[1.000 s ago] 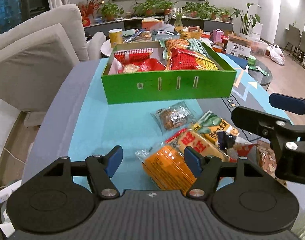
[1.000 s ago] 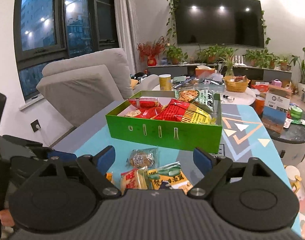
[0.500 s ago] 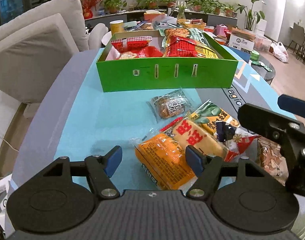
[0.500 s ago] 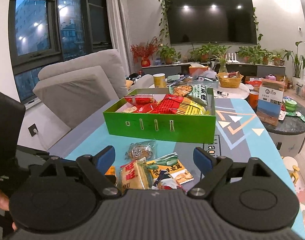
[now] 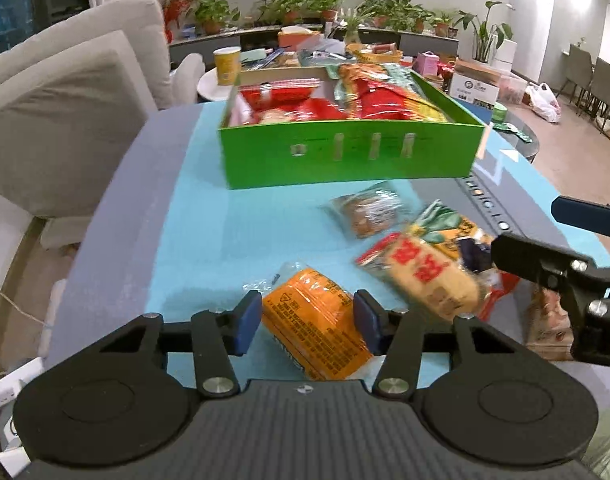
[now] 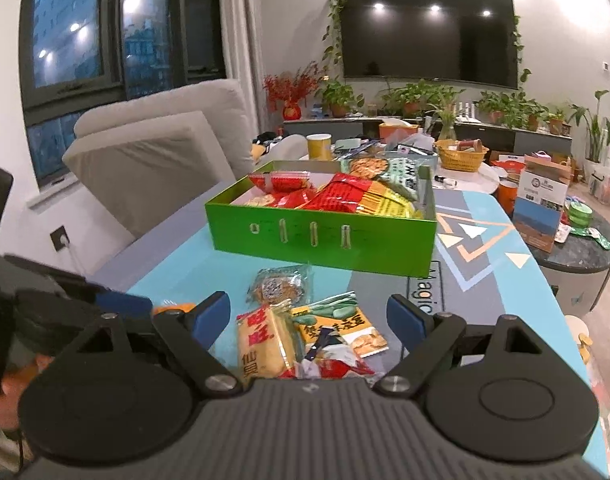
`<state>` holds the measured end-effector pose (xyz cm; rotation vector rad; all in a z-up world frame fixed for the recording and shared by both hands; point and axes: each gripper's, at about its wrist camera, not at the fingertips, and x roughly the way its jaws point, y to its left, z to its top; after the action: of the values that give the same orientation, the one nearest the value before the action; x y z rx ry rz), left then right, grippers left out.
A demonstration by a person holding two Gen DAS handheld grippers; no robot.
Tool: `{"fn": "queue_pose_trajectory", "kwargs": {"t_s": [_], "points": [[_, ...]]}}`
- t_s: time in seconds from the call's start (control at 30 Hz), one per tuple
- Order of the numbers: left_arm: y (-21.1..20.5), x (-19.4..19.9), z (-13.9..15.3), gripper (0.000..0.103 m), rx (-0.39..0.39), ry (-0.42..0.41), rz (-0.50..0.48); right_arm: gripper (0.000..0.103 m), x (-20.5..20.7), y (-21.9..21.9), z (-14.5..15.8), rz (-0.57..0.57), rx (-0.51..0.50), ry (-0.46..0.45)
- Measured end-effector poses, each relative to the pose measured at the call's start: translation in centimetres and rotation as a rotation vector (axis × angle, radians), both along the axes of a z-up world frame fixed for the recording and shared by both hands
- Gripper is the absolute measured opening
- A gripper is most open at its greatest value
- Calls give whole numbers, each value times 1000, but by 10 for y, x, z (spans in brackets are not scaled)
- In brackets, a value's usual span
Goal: Organize snacks
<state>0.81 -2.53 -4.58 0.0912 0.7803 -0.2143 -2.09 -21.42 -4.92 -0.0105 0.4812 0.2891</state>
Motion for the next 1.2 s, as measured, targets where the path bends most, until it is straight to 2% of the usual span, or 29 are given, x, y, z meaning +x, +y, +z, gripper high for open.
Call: {"fn": "queue_pose_trajectory", "kwargs": {"t_s": [0.07, 0.13, 0.27, 0.4, 0.47, 0.5, 0.53, 0.57, 0.77, 0.9, 1.03, 1.2], "points": [[10, 1, 2, 52, -19, 15, 22, 40, 1, 8, -3, 22, -16, 4], [16, 2, 2, 59, -35, 38, 55, 40, 3, 19, -7, 44, -49, 8], [14, 5, 2, 60, -81, 79, 96, 40, 6, 31, -14, 43, -127, 6], [-1, 11, -6, 64, -92, 115, 105, 40, 10, 19, -15, -5, -106, 24], [-5, 13, -9, 67, -88, 102, 105, 40, 10, 13, -14, -15, -100, 23], [-6, 13, -11, 66, -88, 96, 94, 40, 9, 12, -14, -13, -103, 19], [-6, 13, -12, 58, -92, 91, 76, 40, 8, 12, -14, -6, -110, 16], [-6, 12, -13, 56, -94, 89, 58, 40, 7, 13, -15, 3, -120, 14], [8, 7, -10, 50, 16, 36, 29, 40, 6, 32, -22, 76, -211, 4], [28, 7, -5, 50, -5, 55, 22, 40, 9, 47, -26, 124, -273, 0], [37, 4, 1, 62, 21, 28, 64, 40, 14, 62, -32, 151, -343, 9], [33, 7, -5, 64, 33, 47, 60, 40, 22, 69, -39, 135, -375, 41]]}}
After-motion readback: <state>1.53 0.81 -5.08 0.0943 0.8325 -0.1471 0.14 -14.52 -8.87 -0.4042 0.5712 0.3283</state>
